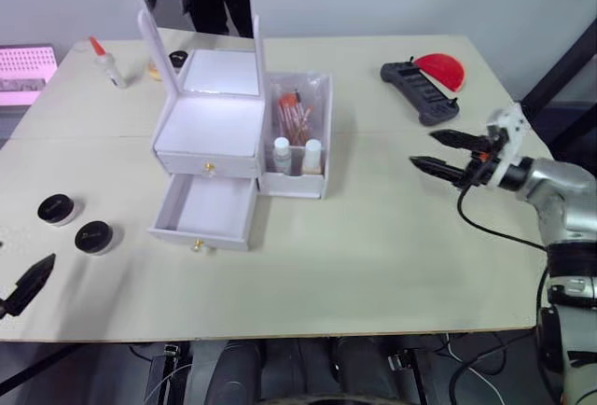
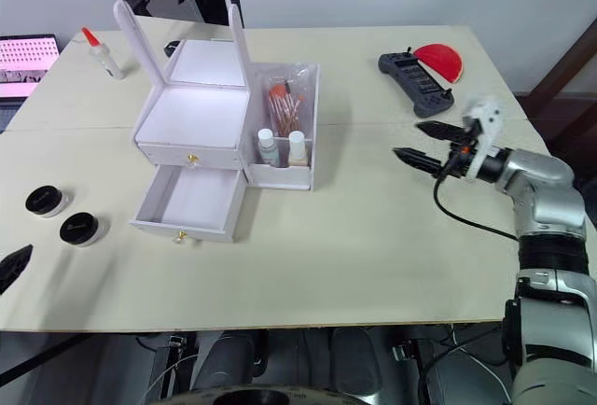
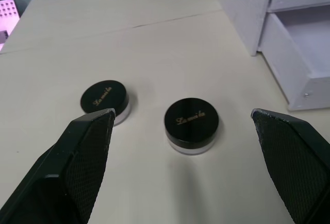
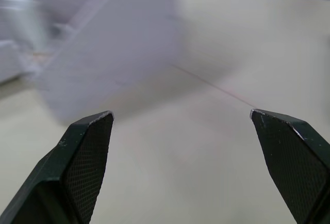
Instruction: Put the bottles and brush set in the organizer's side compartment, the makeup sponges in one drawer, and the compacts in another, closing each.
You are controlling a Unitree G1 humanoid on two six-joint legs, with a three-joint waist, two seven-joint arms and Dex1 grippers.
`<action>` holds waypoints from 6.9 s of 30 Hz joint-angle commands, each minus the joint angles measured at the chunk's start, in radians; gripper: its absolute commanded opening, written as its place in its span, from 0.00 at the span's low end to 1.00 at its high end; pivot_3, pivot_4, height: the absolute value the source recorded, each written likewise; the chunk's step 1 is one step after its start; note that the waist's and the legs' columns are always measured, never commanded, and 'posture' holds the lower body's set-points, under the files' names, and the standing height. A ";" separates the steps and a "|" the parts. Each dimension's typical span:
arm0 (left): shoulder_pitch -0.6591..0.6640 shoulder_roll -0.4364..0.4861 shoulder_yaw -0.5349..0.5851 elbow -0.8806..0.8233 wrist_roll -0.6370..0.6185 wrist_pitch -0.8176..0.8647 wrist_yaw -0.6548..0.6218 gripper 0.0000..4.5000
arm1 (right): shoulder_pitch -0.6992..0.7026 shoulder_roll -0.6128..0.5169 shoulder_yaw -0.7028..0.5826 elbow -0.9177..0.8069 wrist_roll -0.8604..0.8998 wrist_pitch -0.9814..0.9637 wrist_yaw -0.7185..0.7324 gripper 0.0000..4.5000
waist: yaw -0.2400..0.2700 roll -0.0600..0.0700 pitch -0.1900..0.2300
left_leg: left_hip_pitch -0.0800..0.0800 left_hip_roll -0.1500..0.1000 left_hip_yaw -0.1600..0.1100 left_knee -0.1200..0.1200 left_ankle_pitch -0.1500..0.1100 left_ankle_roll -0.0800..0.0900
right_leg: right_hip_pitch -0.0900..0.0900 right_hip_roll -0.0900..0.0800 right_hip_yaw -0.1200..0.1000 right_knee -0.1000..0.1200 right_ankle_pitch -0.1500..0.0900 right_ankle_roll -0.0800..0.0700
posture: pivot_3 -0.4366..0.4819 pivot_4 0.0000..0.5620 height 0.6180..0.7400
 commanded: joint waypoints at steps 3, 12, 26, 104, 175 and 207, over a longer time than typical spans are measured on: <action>0.008 -0.056 0.001 -0.094 -0.003 0.057 0.103 0.99 | -0.180 -0.047 0.093 -0.311 0.110 0.256 0.071 1.00 | 0.000 0.001 0.000 | 0.000 0.000 0.000 -0.001 0.000 0.000 | -0.001 0.000 0.000 0.001 0.000 0.000 | 0.48 0.27 1.00; 0.000 -0.128 -0.039 -0.161 0.004 0.125 0.213 0.99 | -0.380 -0.063 0.183 -0.398 0.122 0.401 0.103 1.00 | 0.007 -0.002 -0.001 | -0.003 0.000 0.001 -0.002 0.000 -0.001 | -0.003 -0.001 -0.001 -0.003 0.000 0.000 | 0.48 0.27 1.00; -0.057 -0.176 -0.111 -0.144 0.158 0.062 0.328 0.99 | -0.580 0.003 0.291 -0.331 0.093 0.537 0.069 1.00 | 0.003 -0.002 -0.001 | -0.012 0.001 0.001 -0.002 0.000 0.000 | -0.015 0.001 0.000 0.001 0.001 0.000 | 0.48 0.27 1.00; -0.474 -0.036 -0.248 -0.105 0.137 0.531 0.516 0.59 | -0.672 0.109 0.281 -0.261 0.099 0.601 -0.093 1.00 | 0.001 -0.002 -0.001 | -0.012 0.001 -0.001 0.005 0.000 0.000 | -0.016 0.003 0.000 0.013 0.001 0.000 | 0.48 0.27 1.00; -0.793 0.217 -0.597 -0.129 0.070 0.553 0.033 0.99 | -0.573 0.090 0.230 -0.360 0.124 0.592 -0.158 1.00 | 0.001 -0.002 -0.001 | -0.011 0.001 -0.001 0.005 0.001 0.000 | -0.016 0.004 0.000 0.015 0.003 0.004 | 0.48 0.27 1.00; -0.788 0.200 -0.787 -0.192 0.092 0.631 0.149 0.02 | -0.571 0.106 0.232 -0.353 0.089 0.540 -0.136 1.00 | -0.002 -0.001 -0.001 | -0.011 0.002 -0.001 0.005 0.001 0.000 | -0.016 0.005 0.000 0.015 0.003 0.004 | 0.48 0.27 1.00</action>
